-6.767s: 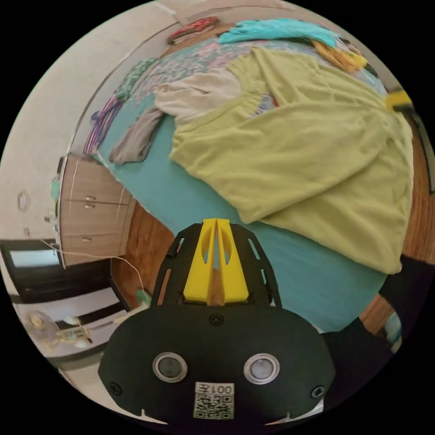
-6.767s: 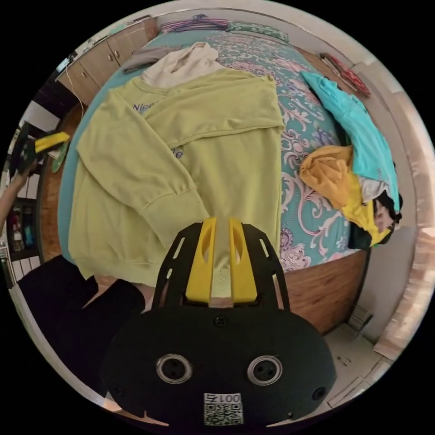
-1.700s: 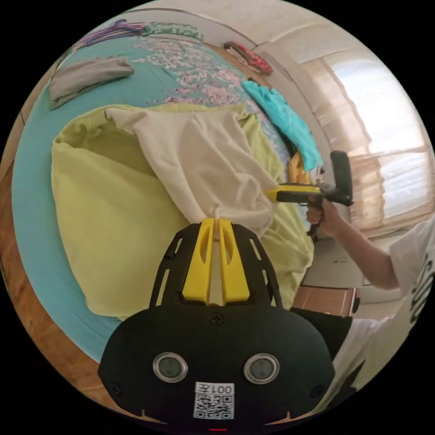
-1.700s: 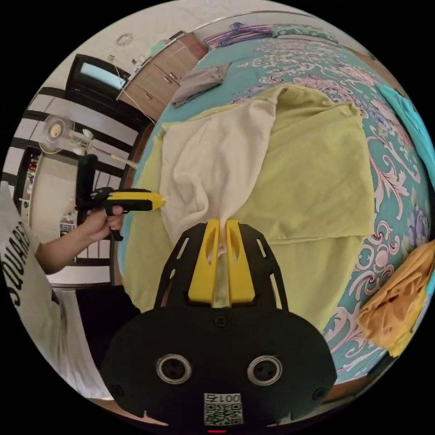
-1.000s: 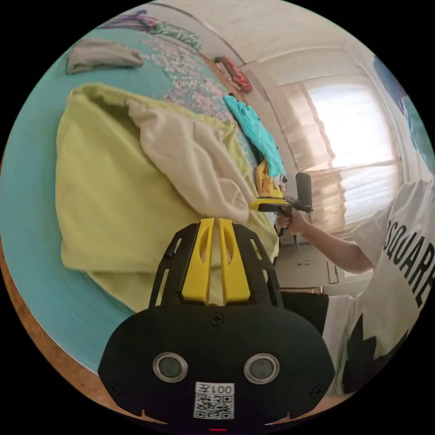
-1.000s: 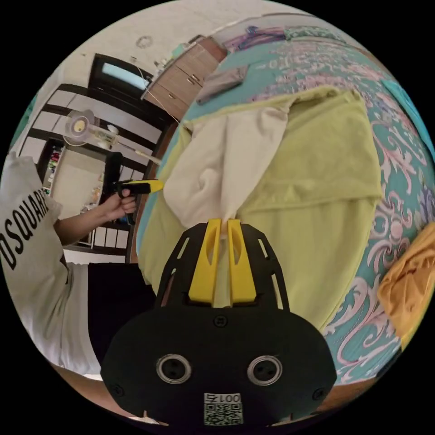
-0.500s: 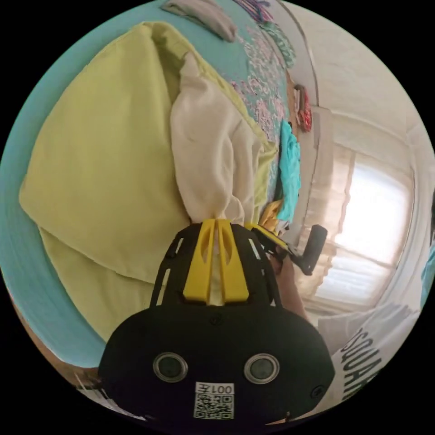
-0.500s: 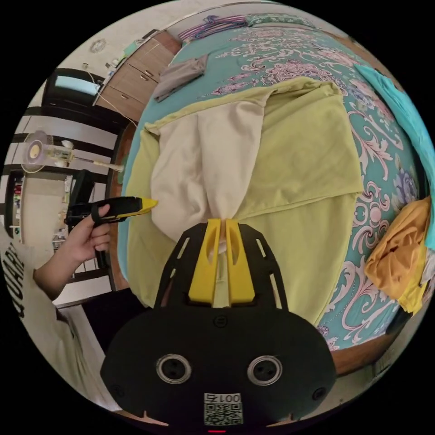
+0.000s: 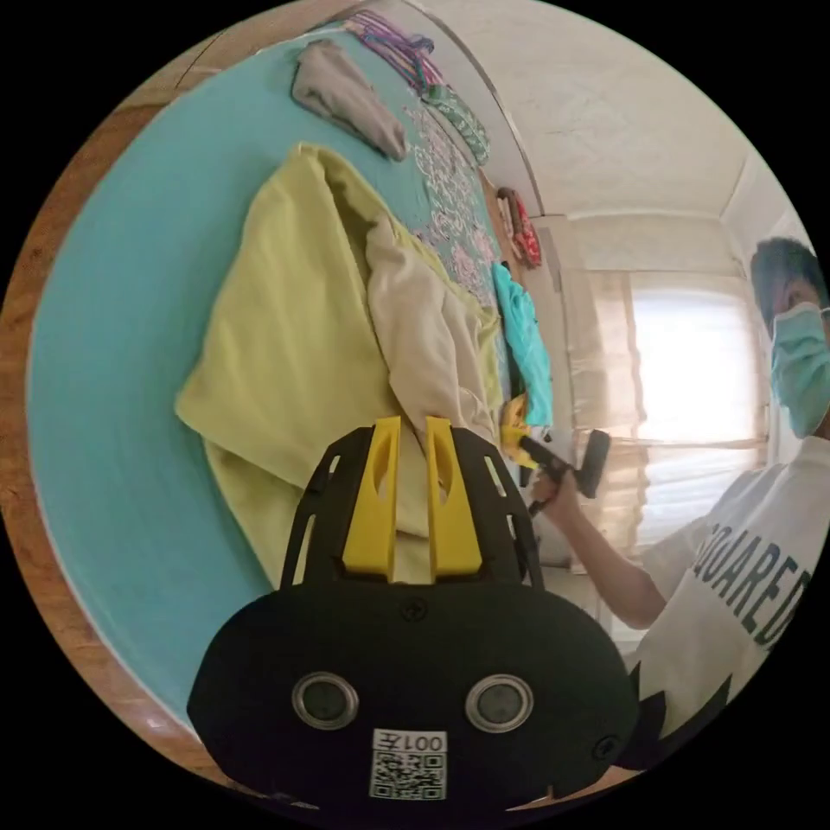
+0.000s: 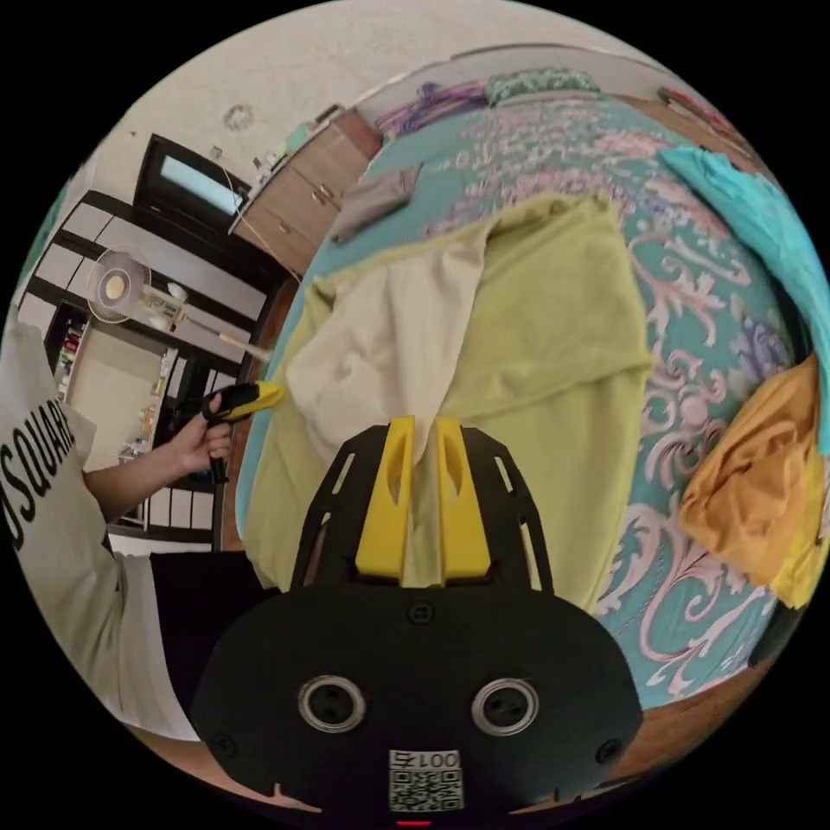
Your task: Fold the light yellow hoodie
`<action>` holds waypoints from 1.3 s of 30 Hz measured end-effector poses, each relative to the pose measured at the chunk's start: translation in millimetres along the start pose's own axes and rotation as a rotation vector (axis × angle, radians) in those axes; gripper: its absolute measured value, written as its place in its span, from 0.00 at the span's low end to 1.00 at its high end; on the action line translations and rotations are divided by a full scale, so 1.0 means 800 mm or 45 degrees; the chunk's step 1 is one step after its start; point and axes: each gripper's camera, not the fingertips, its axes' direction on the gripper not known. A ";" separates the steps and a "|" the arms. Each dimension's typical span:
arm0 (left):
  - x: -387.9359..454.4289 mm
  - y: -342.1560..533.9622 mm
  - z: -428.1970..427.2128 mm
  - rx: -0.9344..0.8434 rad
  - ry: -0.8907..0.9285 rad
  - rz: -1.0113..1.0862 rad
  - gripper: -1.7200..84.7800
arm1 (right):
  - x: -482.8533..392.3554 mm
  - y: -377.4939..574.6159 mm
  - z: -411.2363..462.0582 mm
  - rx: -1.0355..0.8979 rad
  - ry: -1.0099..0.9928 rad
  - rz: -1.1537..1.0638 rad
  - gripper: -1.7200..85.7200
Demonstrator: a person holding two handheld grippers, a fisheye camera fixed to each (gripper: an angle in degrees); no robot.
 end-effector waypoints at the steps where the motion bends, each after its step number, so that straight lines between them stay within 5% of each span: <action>1: 0.013 -0.019 -0.009 -0.006 -0.097 0.044 0.06 | 0.004 -0.021 -0.017 0.054 0.028 -0.018 0.09; 9: 0.026 -0.186 0.009 0.012 -0.199 0.103 0.12 | 0.077 -0.218 0.043 0.011 -0.019 -0.092 0.15; 14: 0.026 -0.237 -0.002 0.131 -0.065 0.127 0.02 | 0.108 -0.266 0.072 0.013 0.013 -0.065 0.05; 20: 0.006 -0.284 -0.003 0.082 -0.100 0.117 0.00 | 0.183 -0.311 0.076 0.034 -0.165 0.001 0.03; 24: -0.016 -0.294 -0.005 0.075 -0.027 0.063 0.01 | 0.199 -0.318 0.092 -0.002 -0.007 0.010 0.03; 39: -0.049 -0.302 -0.018 0.083 0.053 0.048 0.05 | 0.116 -0.245 0.086 0.080 -0.156 0.053 0.14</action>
